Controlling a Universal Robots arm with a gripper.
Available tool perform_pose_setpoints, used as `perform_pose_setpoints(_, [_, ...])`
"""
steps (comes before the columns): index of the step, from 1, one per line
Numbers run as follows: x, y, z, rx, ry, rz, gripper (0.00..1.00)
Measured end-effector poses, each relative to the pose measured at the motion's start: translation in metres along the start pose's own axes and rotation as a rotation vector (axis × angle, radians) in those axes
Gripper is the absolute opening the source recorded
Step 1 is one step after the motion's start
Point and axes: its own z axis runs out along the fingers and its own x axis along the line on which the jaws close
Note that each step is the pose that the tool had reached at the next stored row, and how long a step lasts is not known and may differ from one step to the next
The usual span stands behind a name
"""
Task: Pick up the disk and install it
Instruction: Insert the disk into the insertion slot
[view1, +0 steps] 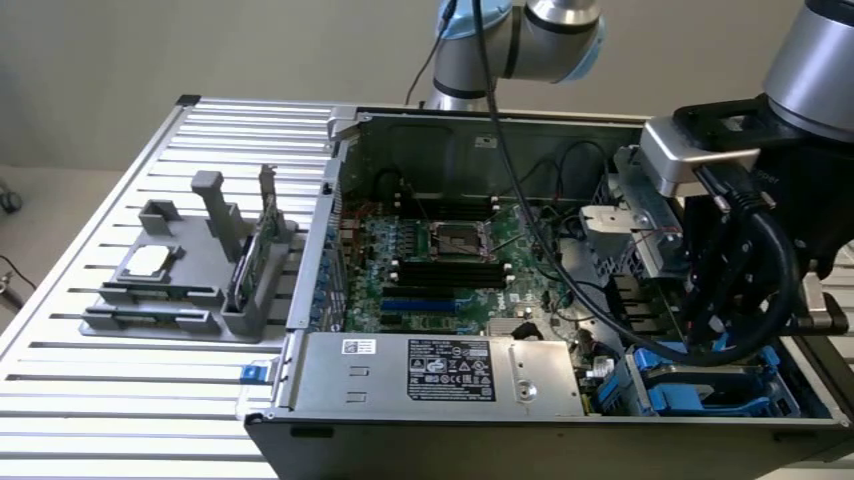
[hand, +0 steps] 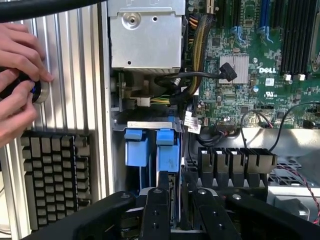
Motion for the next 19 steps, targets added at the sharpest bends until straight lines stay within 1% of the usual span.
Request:
perform_pose_setpoints(5, [-0.001,-0.0009,0.0092,-0.0043,0.0001,0.000,0.25])
perform_pose_setpoints(11, [-0.002,-0.0128,0.0198,-0.0090,0.0022,-0.002,0.25])
perform_pose_setpoints(13, [-0.002,-0.0155,0.0225,-0.0122,0.0038,-0.002,0.25])
perform_pose_setpoints(19, [-0.003,-0.0189,0.0299,-0.0220,0.0077,-0.003,0.25])
